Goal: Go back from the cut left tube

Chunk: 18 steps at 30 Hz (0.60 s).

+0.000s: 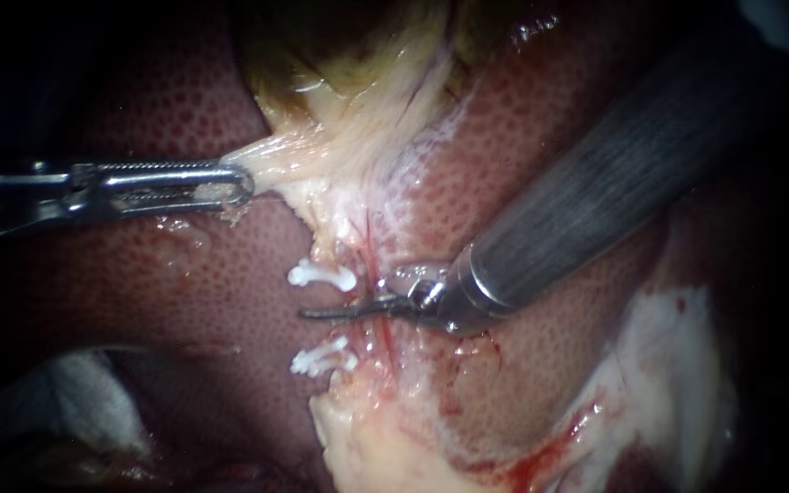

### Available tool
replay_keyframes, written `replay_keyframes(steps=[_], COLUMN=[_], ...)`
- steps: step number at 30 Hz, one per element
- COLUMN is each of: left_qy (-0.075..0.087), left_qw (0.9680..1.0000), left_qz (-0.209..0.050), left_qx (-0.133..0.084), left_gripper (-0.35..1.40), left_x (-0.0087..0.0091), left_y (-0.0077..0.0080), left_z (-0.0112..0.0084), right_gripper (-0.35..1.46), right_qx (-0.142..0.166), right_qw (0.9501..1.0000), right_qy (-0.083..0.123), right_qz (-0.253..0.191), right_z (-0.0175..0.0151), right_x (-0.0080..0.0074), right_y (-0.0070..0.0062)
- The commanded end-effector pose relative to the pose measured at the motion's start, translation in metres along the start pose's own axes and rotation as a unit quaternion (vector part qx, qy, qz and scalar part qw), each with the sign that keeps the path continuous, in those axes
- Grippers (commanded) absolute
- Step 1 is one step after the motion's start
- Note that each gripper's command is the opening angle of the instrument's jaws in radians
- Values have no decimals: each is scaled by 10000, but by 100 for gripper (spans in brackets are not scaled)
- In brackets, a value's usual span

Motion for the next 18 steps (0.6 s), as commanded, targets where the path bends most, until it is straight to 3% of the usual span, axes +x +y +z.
replay_keyframes(steps=[1,5,6,7,10,13,16,18], left_qy=[0,0,0,0,0,0,0,0], left_qw=[10000,10000,10000,10000,10000,10000,10000,10000], left_qz=[-1,-1,0,0,0,0,0,0], left_qx=[3,4,3,3,3,2,2,2], left_gripper=[-35,-35,-35,-35,-35,-35,-35,-35], left_x=[0,0,0,0,0,0,0,0], left_y=[0,0,0,0,0,0,0,0], left_z=[0,-1,-1,-1,-1,-1,-1,-1], right_gripper=[-35,-35,-23,5,56,94,114,118], right_qx=[-1,-70,-117,-139,-114,-72,-54,-54], right_qw=[10000,10000,9999,9999,9998,9996,9995,9995], right_qy=[2,36,76,103,159,249,288,286], right_qz=[-1,0,-2,-1,28,-64,-95,-125], right_z=[0,1,1,2,2,4,6,6], right_x=[0,0,1,1,1,2,3,3], right_y=[-1,-1,-2,-2,-4,-6,-9,-10])
